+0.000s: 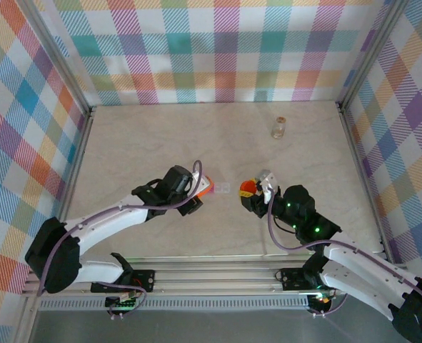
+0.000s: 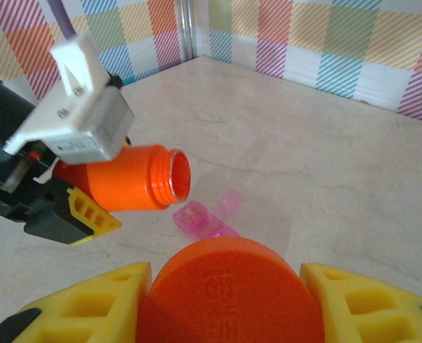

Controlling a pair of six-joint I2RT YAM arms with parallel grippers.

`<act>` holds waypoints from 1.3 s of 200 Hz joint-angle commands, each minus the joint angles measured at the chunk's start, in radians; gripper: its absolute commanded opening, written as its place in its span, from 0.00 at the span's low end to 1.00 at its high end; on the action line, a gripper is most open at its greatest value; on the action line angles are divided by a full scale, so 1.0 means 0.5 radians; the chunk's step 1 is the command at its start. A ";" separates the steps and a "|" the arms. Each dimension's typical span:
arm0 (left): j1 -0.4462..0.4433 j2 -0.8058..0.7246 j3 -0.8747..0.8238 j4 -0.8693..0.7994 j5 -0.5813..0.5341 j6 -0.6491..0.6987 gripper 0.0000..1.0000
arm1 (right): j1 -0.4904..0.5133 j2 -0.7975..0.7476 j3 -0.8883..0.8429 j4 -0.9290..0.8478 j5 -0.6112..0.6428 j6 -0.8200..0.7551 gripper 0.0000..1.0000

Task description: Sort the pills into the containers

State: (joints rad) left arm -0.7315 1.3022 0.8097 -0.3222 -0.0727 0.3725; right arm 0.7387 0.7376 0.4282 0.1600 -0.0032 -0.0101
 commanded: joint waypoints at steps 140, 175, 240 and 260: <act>0.260 0.570 0.354 -0.382 0.116 0.265 0.00 | -0.014 0.019 0.026 0.042 -0.013 0.030 0.18; 0.272 0.668 0.445 -0.490 0.084 0.313 0.00 | -0.014 0.014 0.039 0.020 -0.027 0.033 0.18; 0.300 0.822 0.655 -0.737 0.056 0.381 0.00 | -0.016 0.018 0.041 0.011 -0.039 0.035 0.18; 0.300 0.879 0.726 -0.823 0.040 0.404 0.00 | -0.014 0.020 0.045 0.006 -0.042 0.035 0.18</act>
State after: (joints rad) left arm -0.5900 1.7096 1.1221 -0.6376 -0.0395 0.5442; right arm 0.7387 0.7498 0.4282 0.1558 -0.0105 -0.0101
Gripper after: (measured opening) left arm 0.535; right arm 0.413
